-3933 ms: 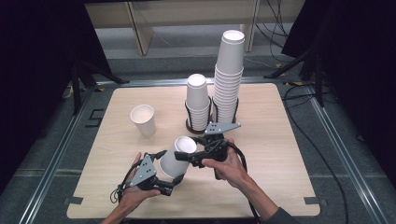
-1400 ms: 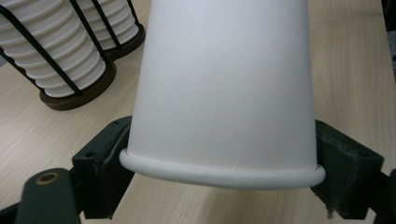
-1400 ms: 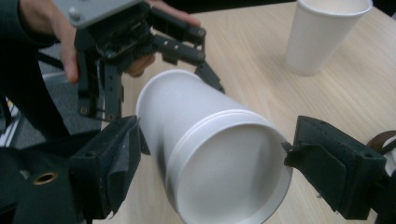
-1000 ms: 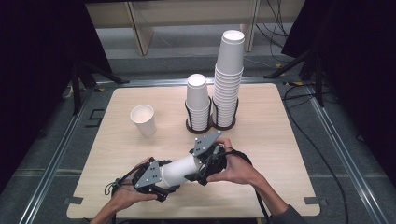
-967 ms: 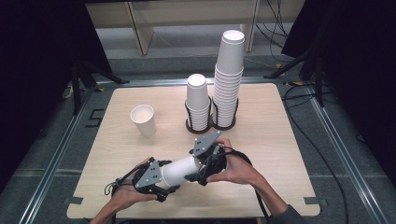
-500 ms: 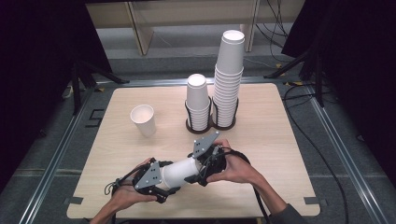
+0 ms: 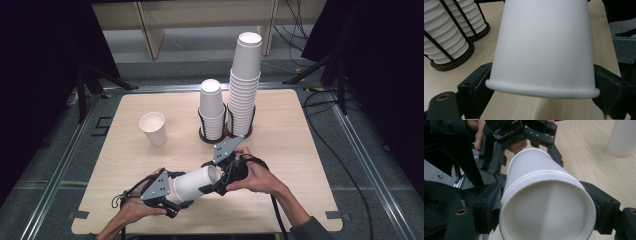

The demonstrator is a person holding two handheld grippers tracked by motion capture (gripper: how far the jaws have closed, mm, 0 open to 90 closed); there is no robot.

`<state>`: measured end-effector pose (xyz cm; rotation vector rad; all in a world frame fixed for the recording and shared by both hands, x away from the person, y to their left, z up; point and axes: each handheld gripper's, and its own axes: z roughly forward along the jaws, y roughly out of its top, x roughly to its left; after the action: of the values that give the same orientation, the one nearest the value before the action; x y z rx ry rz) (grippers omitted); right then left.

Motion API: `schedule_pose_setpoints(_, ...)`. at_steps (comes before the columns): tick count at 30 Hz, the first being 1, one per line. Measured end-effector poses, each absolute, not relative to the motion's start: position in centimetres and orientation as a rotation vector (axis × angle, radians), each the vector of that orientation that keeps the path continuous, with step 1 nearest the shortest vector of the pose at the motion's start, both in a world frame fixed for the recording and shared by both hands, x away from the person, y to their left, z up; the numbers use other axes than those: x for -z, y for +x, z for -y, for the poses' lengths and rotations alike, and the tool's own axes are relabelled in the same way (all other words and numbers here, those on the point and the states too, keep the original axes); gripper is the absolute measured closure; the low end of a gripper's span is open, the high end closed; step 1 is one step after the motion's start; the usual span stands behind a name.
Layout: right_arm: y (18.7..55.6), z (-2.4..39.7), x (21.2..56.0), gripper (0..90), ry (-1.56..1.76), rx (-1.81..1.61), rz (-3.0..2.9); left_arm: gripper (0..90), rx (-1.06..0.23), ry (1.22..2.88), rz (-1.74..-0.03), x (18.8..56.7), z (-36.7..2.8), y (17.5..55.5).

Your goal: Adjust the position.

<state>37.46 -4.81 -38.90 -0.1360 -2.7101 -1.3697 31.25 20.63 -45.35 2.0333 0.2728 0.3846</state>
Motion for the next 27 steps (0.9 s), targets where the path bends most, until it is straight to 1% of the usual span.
schedule_pose_setpoints(3,37.37,4.71,39.04,24.3,-0.134,1.345,2.735,13.7,-0.414,2.061,-0.254,45.36,-20.57,31.16)
schedule_pose_setpoints(4,37.02,4.68,39.03,24.3,-0.179,1.309,2.729,13.6,-0.415,2.063,-0.255,45.36,-20.56,31.15)
schedule_pose_setpoints(6,37.16,4.57,39.02,24.3,-0.123,1.328,2.753,13.2,-0.415,2.065,-0.248,45.29,-20.67,31.21)
schedule_pose_setpoints(8,37.2,4.66,38.92,24.4,-0.12,1.336,2.744,12.5,-0.394,2.037,-0.259,45.33,-20.56,31.17)
schedule_pose_setpoints(11,37.01,4.89,38.85,24.4,-0.162,1.3,2.734,12.6,-0.408,2.047,-0.249,45.2,-20.6,31.11)
schedule_pose_setpoints(15,37.32,4.91,38.98,24.4,-0.105,1.333,2.742,13.0,-0.403,2.038,-0.252,45.16,-20.71,31.09)
schedule_pose_setpoints(22,37.41,4.94,39.27,24.5,-0.109,1.313,2.735,16.5,-0.429,2.078,-0.225,44.93,-20.83,31.07)
schedule_pose_setpoints(23,37.34,4.94,39.29,24.4,-0.123,1.303,2.744,16.8,-0.427,2.063,-0.23,45.06,-20.69,31.02)
schedule_pose_setpoints(27,37.29,4.74,39.48,23.8,-0.108,1.272,2.768,17.6,-0.418,2.088,-0.237,44.96,-20.68,31.01)
